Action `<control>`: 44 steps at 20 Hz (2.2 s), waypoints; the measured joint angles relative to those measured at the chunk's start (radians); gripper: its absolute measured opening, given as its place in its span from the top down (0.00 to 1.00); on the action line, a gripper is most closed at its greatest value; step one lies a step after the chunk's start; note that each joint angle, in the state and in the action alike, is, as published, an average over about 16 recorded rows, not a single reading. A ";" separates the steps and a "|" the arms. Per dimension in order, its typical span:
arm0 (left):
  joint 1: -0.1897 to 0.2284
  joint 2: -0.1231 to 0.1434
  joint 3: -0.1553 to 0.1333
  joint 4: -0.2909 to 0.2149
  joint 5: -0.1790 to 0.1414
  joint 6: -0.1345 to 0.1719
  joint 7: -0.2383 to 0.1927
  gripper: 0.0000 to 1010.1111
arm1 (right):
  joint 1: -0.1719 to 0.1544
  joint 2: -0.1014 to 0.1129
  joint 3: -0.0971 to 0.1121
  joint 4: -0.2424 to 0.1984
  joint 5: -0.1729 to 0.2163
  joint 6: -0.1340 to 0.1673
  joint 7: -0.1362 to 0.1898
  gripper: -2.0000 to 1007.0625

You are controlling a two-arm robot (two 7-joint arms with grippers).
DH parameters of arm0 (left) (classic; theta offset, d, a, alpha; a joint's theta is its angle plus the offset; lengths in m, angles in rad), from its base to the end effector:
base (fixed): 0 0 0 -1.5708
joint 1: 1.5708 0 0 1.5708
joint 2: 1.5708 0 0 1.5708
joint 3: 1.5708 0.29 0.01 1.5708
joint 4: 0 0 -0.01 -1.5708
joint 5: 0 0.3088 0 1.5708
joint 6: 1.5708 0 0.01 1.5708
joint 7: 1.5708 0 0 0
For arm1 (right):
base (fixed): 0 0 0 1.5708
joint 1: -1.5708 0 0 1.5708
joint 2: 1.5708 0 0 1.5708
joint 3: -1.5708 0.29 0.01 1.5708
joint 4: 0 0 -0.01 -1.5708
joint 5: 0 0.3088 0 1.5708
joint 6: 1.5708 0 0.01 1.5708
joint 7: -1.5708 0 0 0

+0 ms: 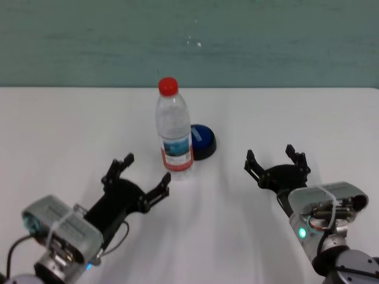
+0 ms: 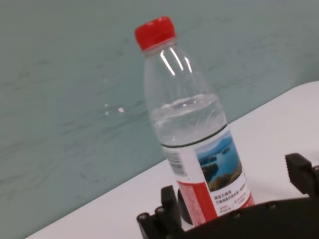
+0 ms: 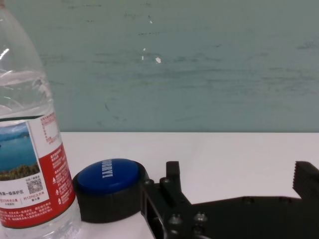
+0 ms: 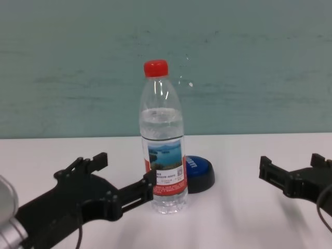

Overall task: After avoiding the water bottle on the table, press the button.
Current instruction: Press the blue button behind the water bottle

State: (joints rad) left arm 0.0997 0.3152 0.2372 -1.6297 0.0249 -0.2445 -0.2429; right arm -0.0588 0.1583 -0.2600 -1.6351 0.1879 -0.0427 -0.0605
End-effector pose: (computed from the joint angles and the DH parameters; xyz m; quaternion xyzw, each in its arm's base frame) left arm 0.2888 0.0130 -0.3194 0.0604 -0.1521 0.4848 0.8592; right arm 0.3002 0.0394 -0.3071 0.0183 0.0179 -0.6311 0.7753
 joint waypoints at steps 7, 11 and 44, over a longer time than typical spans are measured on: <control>0.070 -0.037 -0.024 -0.023 0.008 -0.024 0.039 0.01 | 0.000 0.000 0.000 0.000 0.000 0.000 0.000 0.00; 0.103 -0.051 -0.044 -0.034 0.004 -0.036 0.048 0.01 | 0.000 0.000 0.000 0.000 0.000 0.000 0.000 0.00; 0.111 -0.055 -0.088 -0.010 0.001 -0.027 0.030 0.01 | 0.000 0.000 0.000 0.000 0.000 0.000 0.000 0.00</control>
State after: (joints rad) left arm 0.2112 0.2604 0.1495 -1.6400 0.0263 -0.2720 -0.2125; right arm -0.0588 0.1583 -0.2600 -1.6351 0.1879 -0.0427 -0.0606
